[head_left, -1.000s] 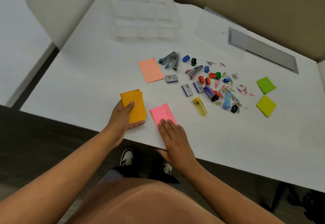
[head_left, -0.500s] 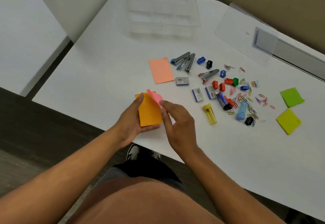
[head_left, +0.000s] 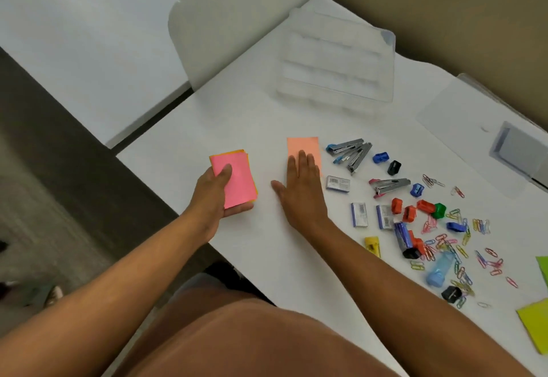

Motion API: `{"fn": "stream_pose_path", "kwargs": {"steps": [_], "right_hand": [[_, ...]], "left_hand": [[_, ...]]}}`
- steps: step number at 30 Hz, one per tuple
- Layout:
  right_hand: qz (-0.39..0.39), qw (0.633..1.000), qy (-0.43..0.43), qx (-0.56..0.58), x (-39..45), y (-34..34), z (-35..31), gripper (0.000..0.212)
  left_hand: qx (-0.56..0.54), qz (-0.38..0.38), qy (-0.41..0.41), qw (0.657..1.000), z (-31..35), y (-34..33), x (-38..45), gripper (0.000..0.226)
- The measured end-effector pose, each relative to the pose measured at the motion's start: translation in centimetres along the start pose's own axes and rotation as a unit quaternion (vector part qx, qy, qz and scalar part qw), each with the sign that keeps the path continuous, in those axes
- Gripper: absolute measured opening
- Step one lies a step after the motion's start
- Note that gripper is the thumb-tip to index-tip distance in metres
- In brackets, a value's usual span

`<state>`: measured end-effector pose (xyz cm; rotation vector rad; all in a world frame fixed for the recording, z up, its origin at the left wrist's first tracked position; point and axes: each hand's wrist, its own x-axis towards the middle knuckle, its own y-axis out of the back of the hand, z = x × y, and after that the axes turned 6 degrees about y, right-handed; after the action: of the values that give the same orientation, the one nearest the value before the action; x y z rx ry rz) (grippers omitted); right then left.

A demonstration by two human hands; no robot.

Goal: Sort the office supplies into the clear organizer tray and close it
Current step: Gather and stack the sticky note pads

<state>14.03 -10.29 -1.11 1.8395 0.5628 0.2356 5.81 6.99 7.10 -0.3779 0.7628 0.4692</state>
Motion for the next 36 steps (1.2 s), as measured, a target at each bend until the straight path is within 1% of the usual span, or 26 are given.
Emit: {"fn": "stream_pose_path", "kwargs": {"steps": [3,5,8,10,13,15,17,19,20,22,23,24,27,28,29,30,32,33,34,36], "right_hand": [[0.002,0.998,0.062,-0.023,-0.8,0.0,-1.2,0.055],[0.010,0.994,0.096,-0.040,-1.7,0.2,-1.9,0.057],[0.013,0.993,0.101,-0.063,-1.9,1.0,-2.6,0.050],[-0.002,0.992,0.107,-0.061,-1.4,1.8,-2.8,0.053],[-0.025,0.997,0.067,-0.009,-0.7,2.9,-2.6,0.062],[-0.001,0.998,0.012,0.055,-0.2,3.8,-2.7,0.069],[0.024,0.994,-0.015,0.106,0.0,4.7,-3.5,0.074],[0.018,0.989,-0.016,0.143,-0.6,5.5,-5.4,0.071],[0.002,0.987,-0.014,0.162,-1.1,5.6,-6.8,0.067],[-0.014,0.982,-0.007,0.187,-2.1,5.6,-9.5,0.052],[-0.005,0.980,-0.008,0.201,-2.3,5.5,-10.6,0.045],[0.014,0.975,-0.023,0.221,-2.4,5.4,-11.2,0.043],[0.116,0.942,-0.118,0.291,-1.4,5.9,-10.8,0.044],[0.145,0.939,-0.131,0.284,-1.0,6.3,-10.2,0.046],[0.154,0.943,-0.137,0.262,-0.7,6.8,-9.7,0.054],[0.135,0.948,-0.141,0.250,-0.5,7.2,-9.4,0.069],[0.043,0.953,-0.149,0.262,-0.2,8.2,-9.3,0.106],[0.007,0.958,-0.139,0.251,-0.3,8.5,-9.4,0.117],[-0.013,0.967,-0.123,0.224,-0.5,8.7,-9.3,0.123],[-0.016,0.981,-0.115,0.158,-1.2,9.2,-9.0,0.128]], "left_hand": [[-0.013,0.016,0.002,1.000,-0.2,1.2,-0.1,0.031],[-0.021,0.021,0.008,1.000,-0.3,1.5,0.0,0.030],[-0.021,0.022,0.020,0.999,-0.5,1.2,0.6,0.032],[-0.016,0.015,0.027,0.999,-0.7,0.9,1.1,0.031],[-0.010,-0.007,0.040,0.999,-1.0,0.3,1.8,0.031],[-0.008,-0.026,0.054,0.998,-1.0,-0.1,2.2,0.032],[-0.012,-0.057,0.072,0.996,-0.7,-0.6,2.6,0.035],[-0.017,-0.101,0.084,0.991,0.0,-1.2,2.9,0.036],[-0.013,-0.119,0.086,0.989,0.4,-1.5,3.1,0.037],[0.004,-0.139,0.084,0.987,1.4,-1.7,3.8,0.037],[0.015,-0.143,0.079,0.986,1.9,-1.6,4.1,0.035],[0.029,-0.147,0.075,0.986,2.4,-1.3,4.5,0.032],[0.062,-0.165,0.073,0.982,3.9,-0.1,5.7,0.028],[0.072,-0.179,0.073,0.978,4.4,0.2,6.0,0.029],[0.084,-0.196,0.073,0.974,4.9,0.4,6.2,0.030],[0.099,-0.213,0.071,0.970,5.4,0.3,6.3,0.030],[0.133,-0.249,0.062,0.957,5.9,-0.4,6.4,0.031],[0.148,-0.268,0.060,0.950,6.1,-1.1,6.3,0.032],[0.163,-0.281,0.062,0.944,6.1,-1.8,6.1,0.032],[0.182,-0.301,0.091,0.932,6.1,-3.3,5.7,0.033]]}}
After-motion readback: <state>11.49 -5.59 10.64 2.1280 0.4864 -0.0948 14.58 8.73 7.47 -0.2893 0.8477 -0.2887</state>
